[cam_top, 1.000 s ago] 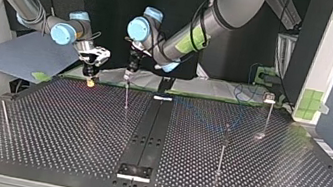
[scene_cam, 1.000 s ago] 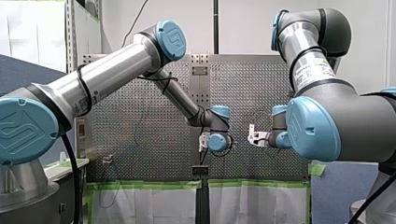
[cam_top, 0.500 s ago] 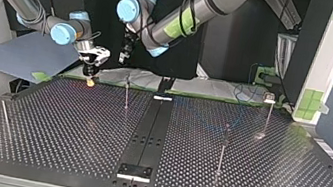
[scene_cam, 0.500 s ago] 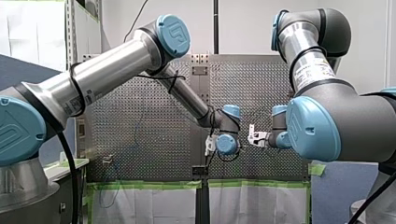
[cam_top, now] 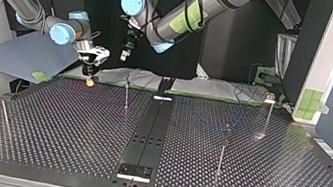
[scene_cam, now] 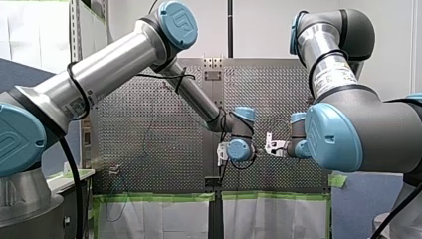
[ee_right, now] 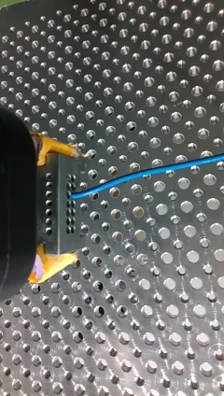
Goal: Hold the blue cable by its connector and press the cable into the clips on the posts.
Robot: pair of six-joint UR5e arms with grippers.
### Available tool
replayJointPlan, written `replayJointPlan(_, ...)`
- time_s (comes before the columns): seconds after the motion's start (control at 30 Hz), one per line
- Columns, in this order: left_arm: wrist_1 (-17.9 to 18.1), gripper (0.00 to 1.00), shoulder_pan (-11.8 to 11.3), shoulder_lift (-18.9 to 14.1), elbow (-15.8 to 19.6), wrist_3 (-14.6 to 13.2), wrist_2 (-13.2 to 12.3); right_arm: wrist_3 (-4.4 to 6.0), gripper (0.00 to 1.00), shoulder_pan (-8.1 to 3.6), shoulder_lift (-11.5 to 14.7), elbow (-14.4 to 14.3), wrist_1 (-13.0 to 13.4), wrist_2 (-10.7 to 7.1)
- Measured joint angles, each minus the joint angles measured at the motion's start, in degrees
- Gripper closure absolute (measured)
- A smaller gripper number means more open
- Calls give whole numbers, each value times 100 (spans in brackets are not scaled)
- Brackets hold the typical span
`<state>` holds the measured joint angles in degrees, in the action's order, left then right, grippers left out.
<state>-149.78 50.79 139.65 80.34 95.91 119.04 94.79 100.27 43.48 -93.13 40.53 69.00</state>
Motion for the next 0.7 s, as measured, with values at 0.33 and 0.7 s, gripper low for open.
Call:
replayJointPlan(0.33, 576, 0, -145, -575, 575, 149, 292, 16, 100, -27, 0, 0, -45, 0)
replayJointPlan(0.7, 824, 0, -144, -1211, 1213, 344, 754, 13, 100, -38, 0, 0, -53, 0)
